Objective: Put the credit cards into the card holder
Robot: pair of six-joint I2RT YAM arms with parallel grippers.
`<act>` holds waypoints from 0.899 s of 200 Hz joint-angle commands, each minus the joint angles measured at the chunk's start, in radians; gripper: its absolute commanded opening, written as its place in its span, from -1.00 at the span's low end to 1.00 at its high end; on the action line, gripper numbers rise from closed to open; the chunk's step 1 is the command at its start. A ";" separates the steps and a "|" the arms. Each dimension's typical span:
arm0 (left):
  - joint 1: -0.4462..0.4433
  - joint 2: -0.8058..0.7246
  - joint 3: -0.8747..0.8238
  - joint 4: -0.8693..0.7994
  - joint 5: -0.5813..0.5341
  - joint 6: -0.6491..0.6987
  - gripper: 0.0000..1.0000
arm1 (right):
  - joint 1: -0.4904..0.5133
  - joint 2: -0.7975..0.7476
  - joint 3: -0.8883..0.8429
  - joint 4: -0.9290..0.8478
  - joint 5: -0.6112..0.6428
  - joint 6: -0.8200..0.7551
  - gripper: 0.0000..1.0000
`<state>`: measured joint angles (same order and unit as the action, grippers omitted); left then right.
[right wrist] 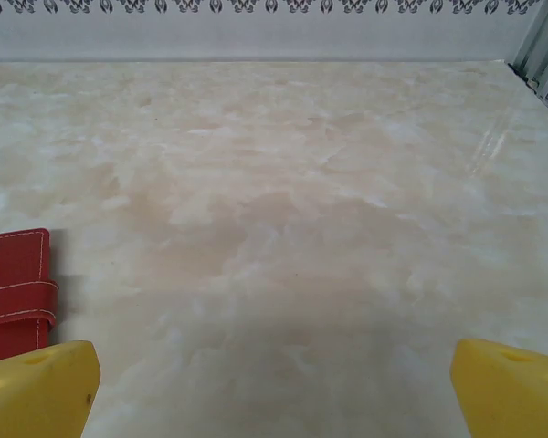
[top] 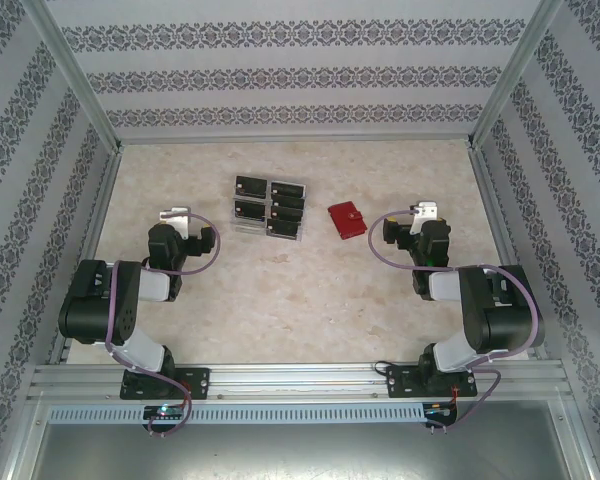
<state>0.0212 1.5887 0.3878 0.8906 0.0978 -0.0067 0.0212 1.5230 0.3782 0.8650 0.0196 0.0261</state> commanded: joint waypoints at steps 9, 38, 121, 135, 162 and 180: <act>0.010 -0.002 0.006 0.029 0.012 0.007 1.00 | -0.009 -0.012 0.010 0.023 -0.017 -0.007 0.97; 0.010 -0.003 0.008 0.028 0.012 0.007 1.00 | -0.009 -0.013 0.009 0.023 -0.017 -0.007 0.96; 0.007 -0.002 0.014 0.014 -0.016 0.002 1.00 | -0.020 -0.012 0.013 0.019 -0.022 0.006 0.97; 0.002 -0.003 0.015 0.011 -0.021 0.003 1.00 | -0.021 -0.012 0.012 0.019 -0.027 0.010 0.97; 0.002 -0.003 0.016 0.012 -0.018 0.001 1.00 | -0.027 -0.010 0.014 0.017 -0.039 0.016 0.96; 0.003 -0.003 0.012 0.018 -0.017 0.002 1.00 | -0.028 -0.011 0.012 0.020 -0.041 0.016 0.96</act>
<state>0.0208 1.5887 0.3878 0.8902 0.0895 -0.0067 0.0017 1.5230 0.3782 0.8650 0.0059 0.0273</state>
